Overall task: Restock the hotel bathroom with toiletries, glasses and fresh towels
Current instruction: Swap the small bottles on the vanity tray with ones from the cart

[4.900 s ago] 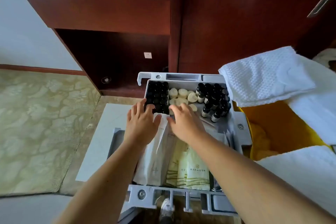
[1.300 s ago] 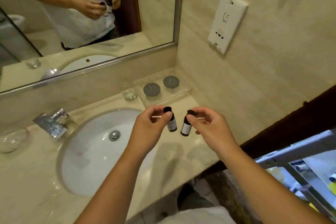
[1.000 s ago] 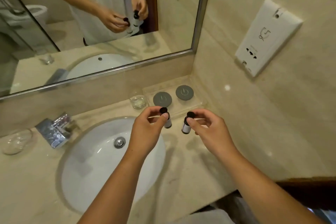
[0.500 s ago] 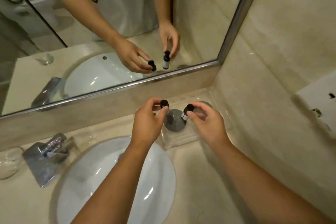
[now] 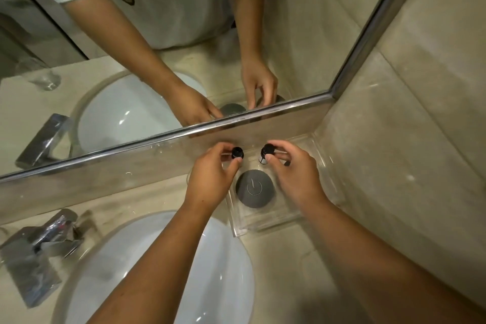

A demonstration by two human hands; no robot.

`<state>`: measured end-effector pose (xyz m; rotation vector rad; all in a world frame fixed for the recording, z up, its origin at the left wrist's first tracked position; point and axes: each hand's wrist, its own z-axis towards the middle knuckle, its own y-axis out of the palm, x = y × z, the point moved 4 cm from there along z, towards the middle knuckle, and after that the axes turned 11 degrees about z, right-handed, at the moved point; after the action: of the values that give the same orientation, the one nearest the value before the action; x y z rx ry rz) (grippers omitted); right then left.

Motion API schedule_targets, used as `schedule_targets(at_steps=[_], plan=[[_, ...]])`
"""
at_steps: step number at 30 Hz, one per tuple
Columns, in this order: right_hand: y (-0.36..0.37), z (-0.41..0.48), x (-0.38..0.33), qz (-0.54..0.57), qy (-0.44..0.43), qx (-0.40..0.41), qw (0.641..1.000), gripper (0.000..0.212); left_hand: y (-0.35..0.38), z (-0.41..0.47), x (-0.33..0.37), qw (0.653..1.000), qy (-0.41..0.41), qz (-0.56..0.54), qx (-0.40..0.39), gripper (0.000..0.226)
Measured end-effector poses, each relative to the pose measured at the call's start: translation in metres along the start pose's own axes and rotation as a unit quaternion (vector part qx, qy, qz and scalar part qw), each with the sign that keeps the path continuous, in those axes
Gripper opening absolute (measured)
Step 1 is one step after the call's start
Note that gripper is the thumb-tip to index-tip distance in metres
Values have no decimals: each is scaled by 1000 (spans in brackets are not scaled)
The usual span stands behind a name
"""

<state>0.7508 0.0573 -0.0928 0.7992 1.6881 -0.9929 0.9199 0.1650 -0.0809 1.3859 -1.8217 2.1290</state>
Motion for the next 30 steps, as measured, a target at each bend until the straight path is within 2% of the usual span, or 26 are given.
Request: schedule_targets(at_steps=[6,9,13,20,30], plan=[[1,0,4,-38,2,-7,999,27,4,2,-6,1000,11,10,-9,27],[2,3,6,-63,13,-15,998,33,9,4,-9,998,26,45,-22,34],[7,9,9,-95,17,-20,995,29,12,6,-6,993,37,114,-8,38],[19,20,13,-93,-6,-17,996,22,15,11,2,994,37,99,10,32],[21,25,12,-87,-16,-16,996,30,16,9,-1,992,46,115,33,38]])
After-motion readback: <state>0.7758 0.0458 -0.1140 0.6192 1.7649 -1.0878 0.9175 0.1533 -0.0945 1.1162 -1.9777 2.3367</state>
